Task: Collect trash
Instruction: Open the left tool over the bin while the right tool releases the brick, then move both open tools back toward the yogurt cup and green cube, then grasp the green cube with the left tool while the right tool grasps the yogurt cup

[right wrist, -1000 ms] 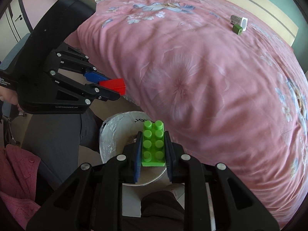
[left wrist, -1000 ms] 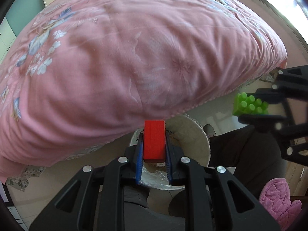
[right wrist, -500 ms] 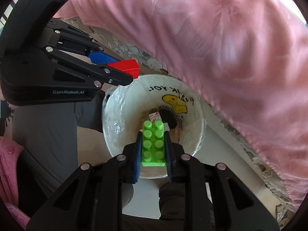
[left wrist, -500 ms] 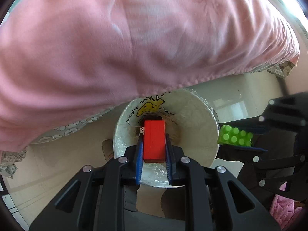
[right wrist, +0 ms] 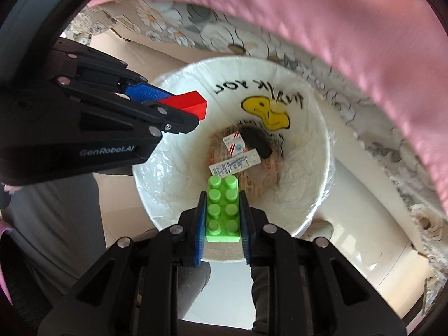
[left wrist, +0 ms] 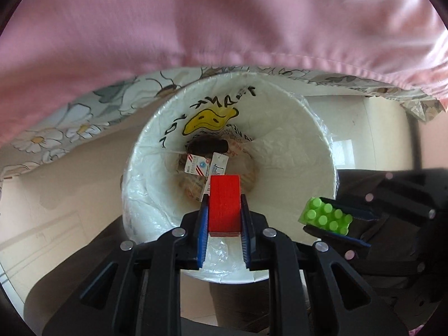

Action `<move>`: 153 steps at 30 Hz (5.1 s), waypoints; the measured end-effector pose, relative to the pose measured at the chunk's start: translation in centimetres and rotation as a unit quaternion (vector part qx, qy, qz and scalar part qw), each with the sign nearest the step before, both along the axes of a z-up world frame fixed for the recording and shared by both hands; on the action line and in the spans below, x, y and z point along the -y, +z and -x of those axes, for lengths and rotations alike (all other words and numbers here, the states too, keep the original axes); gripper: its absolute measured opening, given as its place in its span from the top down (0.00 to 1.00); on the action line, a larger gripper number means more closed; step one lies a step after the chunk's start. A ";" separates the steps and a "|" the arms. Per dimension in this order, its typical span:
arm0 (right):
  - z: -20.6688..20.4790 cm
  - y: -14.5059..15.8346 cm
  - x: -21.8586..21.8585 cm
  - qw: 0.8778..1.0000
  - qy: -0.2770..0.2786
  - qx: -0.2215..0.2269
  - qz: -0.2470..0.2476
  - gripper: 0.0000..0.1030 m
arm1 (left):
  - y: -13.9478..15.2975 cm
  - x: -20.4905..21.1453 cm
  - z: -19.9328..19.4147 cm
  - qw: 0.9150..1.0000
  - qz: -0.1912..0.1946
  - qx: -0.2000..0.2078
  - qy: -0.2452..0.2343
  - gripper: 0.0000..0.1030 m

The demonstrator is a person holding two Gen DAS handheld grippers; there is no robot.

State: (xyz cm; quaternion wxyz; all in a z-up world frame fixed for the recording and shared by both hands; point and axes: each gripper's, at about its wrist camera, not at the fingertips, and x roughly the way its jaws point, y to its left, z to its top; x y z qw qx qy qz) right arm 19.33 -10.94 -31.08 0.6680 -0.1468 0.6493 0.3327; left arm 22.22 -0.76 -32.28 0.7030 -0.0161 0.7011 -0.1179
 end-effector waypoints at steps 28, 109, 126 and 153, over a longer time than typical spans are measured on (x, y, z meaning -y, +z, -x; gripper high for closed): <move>-2.0 -6.2 0.4 0.992 -0.098 -0.074 0.006 0.50 | -5.7 -0.8 -1.2 0.995 0.023 -0.075 0.069 0.49; -33.2 38.2 11.3 0.920 -0.071 0.371 -0.101 0.17 | 28.6 4.6 -25.3 0.939 0.030 0.343 -0.013 0.12; -47.1 27.7 3.6 0.943 0.013 0.320 -0.094 0.17 | 21.6 3.8 -34.9 0.943 0.070 0.321 0.047 0.13; -55.7 20.3 -0.4 0.957 -0.044 0.248 -0.144 0.38 | 20.0 3.5 -38.8 0.941 0.103 0.310 0.082 0.64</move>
